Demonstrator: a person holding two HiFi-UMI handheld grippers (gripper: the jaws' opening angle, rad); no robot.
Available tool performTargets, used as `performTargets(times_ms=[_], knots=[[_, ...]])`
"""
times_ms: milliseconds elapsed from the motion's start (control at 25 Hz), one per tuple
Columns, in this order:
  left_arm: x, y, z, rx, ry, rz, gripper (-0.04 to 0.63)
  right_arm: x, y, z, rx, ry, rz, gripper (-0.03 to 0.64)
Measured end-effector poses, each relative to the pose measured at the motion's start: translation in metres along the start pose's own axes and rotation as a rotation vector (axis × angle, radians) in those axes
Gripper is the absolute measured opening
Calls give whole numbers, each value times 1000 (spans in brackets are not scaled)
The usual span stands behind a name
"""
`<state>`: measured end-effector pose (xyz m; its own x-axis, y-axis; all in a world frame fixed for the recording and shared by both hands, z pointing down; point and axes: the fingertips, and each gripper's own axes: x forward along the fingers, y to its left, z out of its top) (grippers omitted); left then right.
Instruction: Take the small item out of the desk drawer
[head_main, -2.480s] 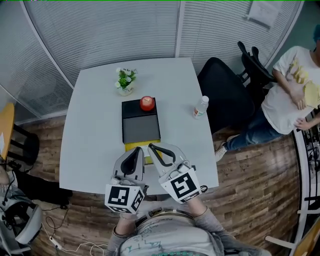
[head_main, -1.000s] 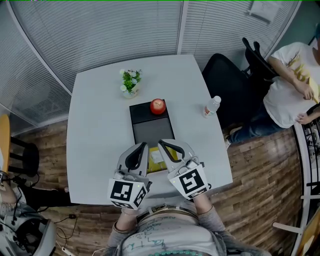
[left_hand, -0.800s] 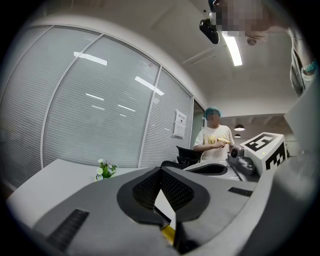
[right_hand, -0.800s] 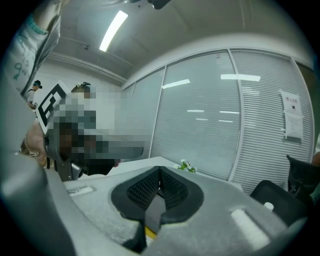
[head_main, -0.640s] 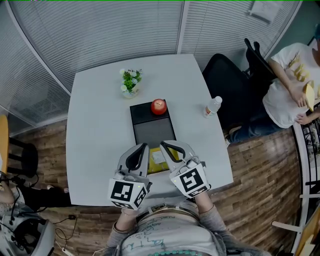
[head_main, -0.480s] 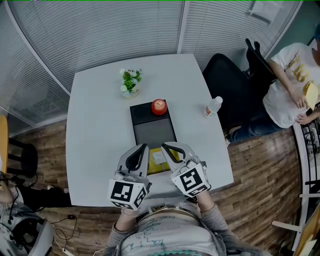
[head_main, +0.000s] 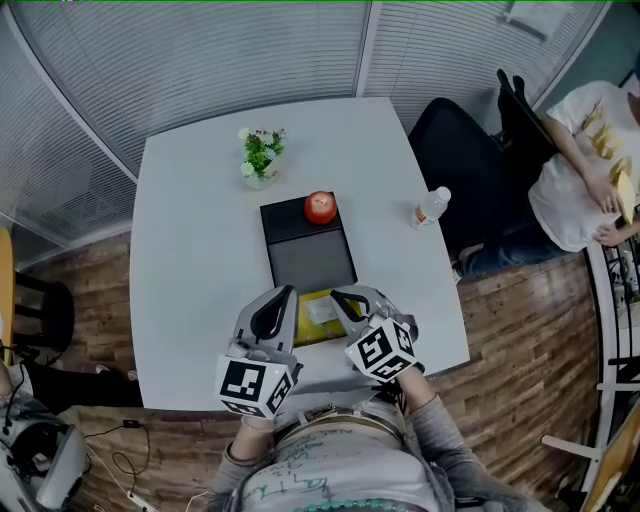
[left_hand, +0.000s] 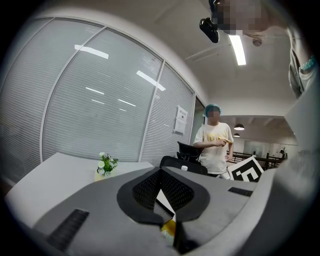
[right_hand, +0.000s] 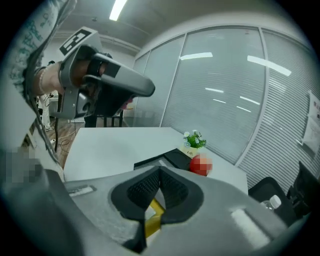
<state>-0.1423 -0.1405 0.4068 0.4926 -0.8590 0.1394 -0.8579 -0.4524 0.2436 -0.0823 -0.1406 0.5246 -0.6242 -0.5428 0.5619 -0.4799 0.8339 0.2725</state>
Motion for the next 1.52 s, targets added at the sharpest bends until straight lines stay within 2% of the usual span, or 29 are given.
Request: performTargets(times_ms=[320,800,1200,1520], knots=[[1,12,-8,-16,17,14,-3,30,20,-49,-83,155,111,3],[2,24,-19,-39,44,19,-3,64,55,-104,-121,359,306,28],[5,33,-30,-49,69,8,-3,83,65,-132,-182,475,353,58],[3,38,-31,-55,76,7,-3,94,75,-144,-212,533,386,54]])
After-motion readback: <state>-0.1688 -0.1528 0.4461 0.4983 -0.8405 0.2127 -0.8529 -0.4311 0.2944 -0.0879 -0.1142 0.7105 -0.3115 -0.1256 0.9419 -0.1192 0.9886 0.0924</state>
